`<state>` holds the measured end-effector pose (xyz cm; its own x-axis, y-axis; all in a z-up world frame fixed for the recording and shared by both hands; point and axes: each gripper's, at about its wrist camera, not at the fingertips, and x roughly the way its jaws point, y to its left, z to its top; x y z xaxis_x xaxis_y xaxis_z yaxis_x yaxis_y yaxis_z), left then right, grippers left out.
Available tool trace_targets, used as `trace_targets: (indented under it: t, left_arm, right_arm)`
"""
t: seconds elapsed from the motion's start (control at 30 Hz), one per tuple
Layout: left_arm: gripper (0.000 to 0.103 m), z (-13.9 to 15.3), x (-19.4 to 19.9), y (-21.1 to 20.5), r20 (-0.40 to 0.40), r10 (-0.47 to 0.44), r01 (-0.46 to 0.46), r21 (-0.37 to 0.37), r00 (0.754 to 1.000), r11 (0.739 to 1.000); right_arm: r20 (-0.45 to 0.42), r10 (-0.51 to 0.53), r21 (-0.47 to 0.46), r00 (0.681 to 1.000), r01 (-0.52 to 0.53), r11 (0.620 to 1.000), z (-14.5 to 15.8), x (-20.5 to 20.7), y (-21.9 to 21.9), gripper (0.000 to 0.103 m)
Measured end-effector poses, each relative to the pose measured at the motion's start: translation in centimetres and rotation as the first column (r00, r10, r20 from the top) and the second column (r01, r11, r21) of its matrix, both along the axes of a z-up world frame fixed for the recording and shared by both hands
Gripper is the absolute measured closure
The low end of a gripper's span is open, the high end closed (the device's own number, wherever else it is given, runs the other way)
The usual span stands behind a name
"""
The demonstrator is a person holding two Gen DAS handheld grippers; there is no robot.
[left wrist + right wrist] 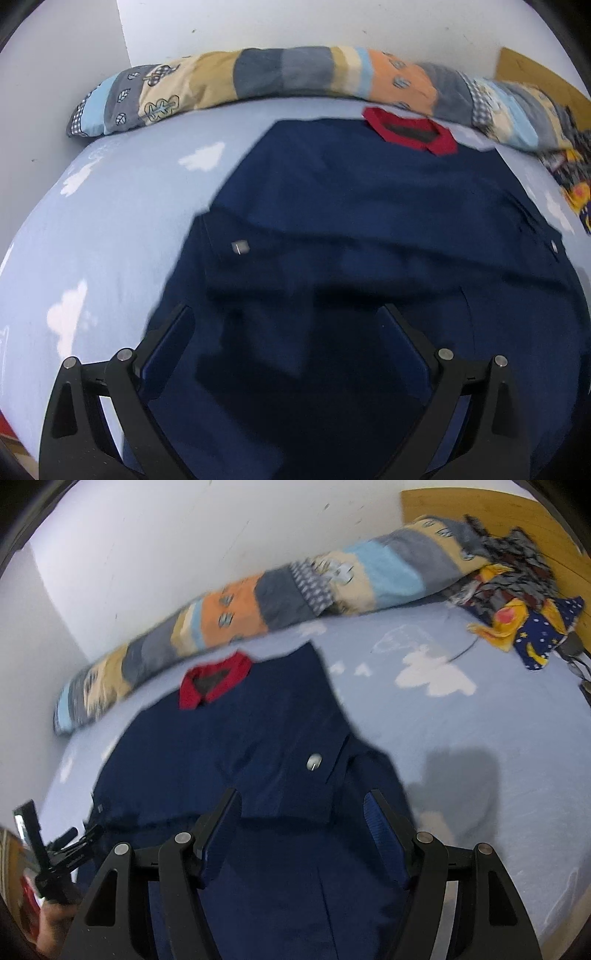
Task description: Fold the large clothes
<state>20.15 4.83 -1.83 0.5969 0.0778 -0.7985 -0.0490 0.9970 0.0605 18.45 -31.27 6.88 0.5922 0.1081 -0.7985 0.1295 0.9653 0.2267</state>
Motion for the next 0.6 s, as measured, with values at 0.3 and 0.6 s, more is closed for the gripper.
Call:
trace_targets:
  t: [0.3,0.6]
  left_arm:
    - [0.003,-2.2,-6.5,-2.4,-0.117,0.067,-0.075,-0.07,0.991,0.995]
    - [0.0,-3.7,-12.3,-6.0,-0.112,0.106,-0.108,-0.011,0.988,0.994]
  right_arm:
    - [-0.155,0.091,-0.042,0.984,-0.098,0.994,-5.0,-2.7,5.4,0.032]
    - [-0.194,0.106,-0.154,0.975,-0.137,0.978,-7.1,-8.4,10.3,0.032]
